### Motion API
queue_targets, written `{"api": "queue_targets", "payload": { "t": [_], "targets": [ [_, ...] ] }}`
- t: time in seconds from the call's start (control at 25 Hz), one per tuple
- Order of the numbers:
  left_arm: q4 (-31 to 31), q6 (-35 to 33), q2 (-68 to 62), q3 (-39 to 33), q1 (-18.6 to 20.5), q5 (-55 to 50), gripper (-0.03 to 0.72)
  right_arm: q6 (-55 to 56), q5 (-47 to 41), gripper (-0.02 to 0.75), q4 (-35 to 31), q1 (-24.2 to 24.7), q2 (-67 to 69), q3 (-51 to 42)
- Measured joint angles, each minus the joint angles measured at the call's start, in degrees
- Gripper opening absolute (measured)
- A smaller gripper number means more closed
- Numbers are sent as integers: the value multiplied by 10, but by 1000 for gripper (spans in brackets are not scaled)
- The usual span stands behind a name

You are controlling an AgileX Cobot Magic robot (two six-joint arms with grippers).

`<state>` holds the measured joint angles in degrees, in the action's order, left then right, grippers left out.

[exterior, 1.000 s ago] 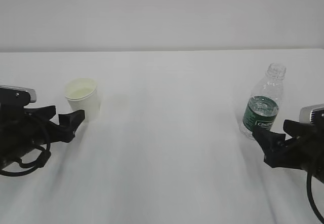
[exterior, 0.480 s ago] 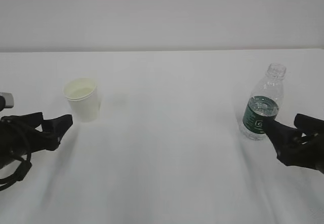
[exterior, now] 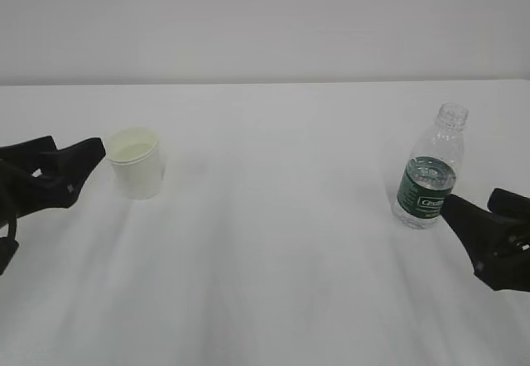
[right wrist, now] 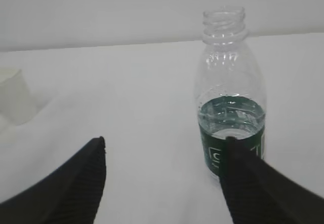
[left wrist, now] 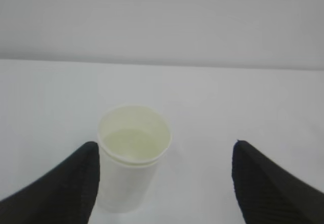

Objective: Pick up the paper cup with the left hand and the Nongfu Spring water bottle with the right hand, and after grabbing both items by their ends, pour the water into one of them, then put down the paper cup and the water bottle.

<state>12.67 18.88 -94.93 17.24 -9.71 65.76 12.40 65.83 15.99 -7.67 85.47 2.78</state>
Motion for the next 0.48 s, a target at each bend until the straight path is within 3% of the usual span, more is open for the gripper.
{"api": "queue_targets", "payload": {
  "t": [0.2, 0.48],
  "targets": [
    [26, 7, 70, 0, 0, -4, 580, 42, 0, 539, 11, 0, -40, -9],
    [32, 7, 202, -5, 0, -129, 578, 68, 0, 547, 1, 0, -104, -9]
  ]
}}
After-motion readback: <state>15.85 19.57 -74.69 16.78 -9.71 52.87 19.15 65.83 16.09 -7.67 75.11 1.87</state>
